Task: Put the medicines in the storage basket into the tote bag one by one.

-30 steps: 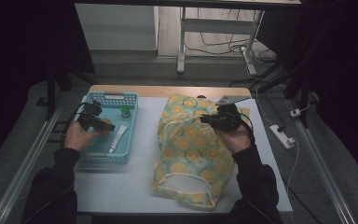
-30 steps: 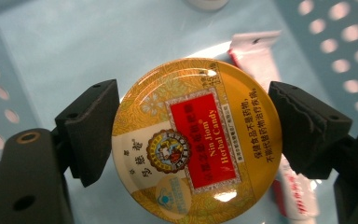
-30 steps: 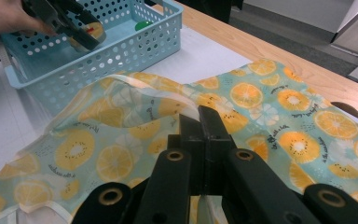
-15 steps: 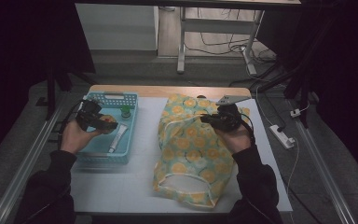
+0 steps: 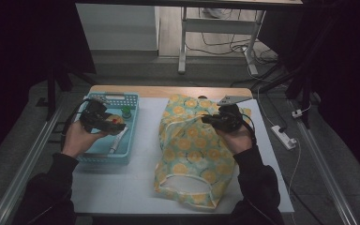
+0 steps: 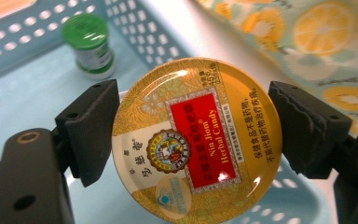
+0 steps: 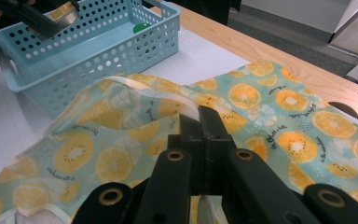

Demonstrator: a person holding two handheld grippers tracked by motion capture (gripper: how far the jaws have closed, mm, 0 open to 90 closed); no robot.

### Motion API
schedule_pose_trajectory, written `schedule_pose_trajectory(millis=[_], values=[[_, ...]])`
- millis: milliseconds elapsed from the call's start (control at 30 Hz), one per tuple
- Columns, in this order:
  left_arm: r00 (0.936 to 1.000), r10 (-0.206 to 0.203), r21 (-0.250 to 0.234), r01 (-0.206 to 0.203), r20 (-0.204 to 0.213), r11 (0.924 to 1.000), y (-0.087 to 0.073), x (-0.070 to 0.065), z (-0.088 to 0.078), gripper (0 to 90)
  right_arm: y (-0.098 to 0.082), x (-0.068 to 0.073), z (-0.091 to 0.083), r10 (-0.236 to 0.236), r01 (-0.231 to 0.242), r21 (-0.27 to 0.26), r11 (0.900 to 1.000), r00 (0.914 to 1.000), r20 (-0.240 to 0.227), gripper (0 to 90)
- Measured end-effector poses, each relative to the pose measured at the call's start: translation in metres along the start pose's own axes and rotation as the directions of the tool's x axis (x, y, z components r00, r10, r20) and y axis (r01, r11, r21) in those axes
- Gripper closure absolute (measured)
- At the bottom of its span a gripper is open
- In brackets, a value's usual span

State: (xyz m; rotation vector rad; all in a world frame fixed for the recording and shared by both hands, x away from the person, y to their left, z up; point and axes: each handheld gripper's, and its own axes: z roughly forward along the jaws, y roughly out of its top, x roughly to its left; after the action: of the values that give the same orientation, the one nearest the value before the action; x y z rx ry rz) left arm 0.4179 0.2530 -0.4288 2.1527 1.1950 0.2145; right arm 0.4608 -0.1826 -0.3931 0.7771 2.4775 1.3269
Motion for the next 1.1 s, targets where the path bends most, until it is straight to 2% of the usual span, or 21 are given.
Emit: schedule_pose_trajectory(millis=[267, 533, 800, 1100], values=[[0.9978, 0.049, -0.019, -0.048, 0.046, 0.9987, 0.009, -0.022, -0.001, 20.5, 0.000, 0.000, 0.000, -0.001, 0.001, -0.001, 1.000, 1.0000, 0.000, 89.9], [0.9904, 0.095, -0.029, -0.092, 0.101, 0.9953, 0.018, -0.042, 0.003, 20.5, 0.000, 0.000, 0.000, -0.001, 0.001, -0.001, 1.000, 1.0000, 0.001, 89.9], [0.9770, 0.141, -0.032, -0.137, 0.160, 0.9900, 0.029, -0.062, 0.012, 20.5, 0.000, 0.000, 0.001, 0.000, 0.000, 0.002, 1.000, 1.0000, 0.000, 89.9], [0.9611, 0.187, -0.046, -0.182, 0.203, 0.9823, 0.044, -0.084, 0.023, 20.5, -0.001, 0.001, 0.002, -0.001, 0.001, 0.005, 1.000, 1.0000, -0.001, 89.9]])
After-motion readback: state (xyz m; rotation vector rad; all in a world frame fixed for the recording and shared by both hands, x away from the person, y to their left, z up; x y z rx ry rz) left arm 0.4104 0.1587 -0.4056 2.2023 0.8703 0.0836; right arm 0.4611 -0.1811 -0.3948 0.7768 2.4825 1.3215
